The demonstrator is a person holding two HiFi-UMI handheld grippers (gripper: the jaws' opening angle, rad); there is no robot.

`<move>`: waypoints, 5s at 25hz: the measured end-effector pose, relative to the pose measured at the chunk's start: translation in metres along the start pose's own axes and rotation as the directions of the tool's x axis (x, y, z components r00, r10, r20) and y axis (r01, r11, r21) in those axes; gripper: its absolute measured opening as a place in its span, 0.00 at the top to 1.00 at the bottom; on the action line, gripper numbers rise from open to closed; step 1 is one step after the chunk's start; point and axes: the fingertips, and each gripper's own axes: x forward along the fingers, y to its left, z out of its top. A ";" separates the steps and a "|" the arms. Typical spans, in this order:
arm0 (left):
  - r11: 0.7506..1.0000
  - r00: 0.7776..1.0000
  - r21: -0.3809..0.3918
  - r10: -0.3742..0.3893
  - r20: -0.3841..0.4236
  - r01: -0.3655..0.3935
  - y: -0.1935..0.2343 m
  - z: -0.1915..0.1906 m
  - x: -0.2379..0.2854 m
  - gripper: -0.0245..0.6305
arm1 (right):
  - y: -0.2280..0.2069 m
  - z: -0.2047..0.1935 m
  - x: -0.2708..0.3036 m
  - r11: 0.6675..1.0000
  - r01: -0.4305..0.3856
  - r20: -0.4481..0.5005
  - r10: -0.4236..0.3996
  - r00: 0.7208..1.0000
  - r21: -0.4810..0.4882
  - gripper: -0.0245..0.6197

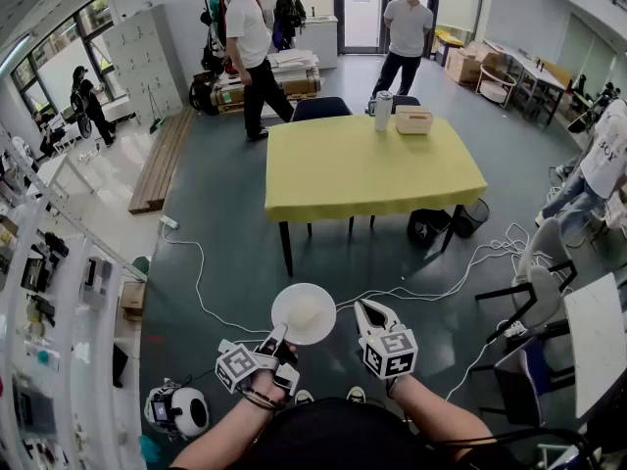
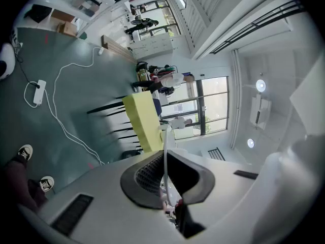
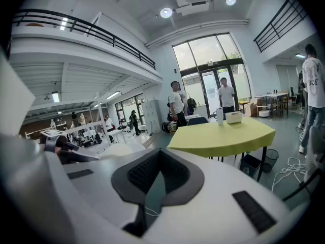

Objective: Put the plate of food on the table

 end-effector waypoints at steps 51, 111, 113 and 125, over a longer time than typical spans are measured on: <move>1.000 0.999 -0.018 0.001 -0.052 -0.002 0.041 0.095 -0.032 0.93 | 0.080 -0.015 0.036 0.994 0.109 -0.019 -0.108 0.994 0.028 0.94; 0.998 0.983 -0.057 0.032 0.180 -0.022 -0.029 0.216 0.328 0.93 | -0.184 0.138 0.336 0.994 -0.109 -0.050 0.109 0.993 0.010 0.94; 0.998 0.984 -0.055 0.030 0.177 -0.020 -0.029 0.223 0.338 0.93 | -0.190 0.138 0.346 0.994 -0.106 -0.055 0.106 0.993 0.012 0.94; 0.998 0.991 -0.056 0.030 0.134 -0.022 -0.034 0.318 0.419 0.93 | -0.204 0.179 0.444 0.997 -0.066 -0.057 0.068 0.996 0.024 0.94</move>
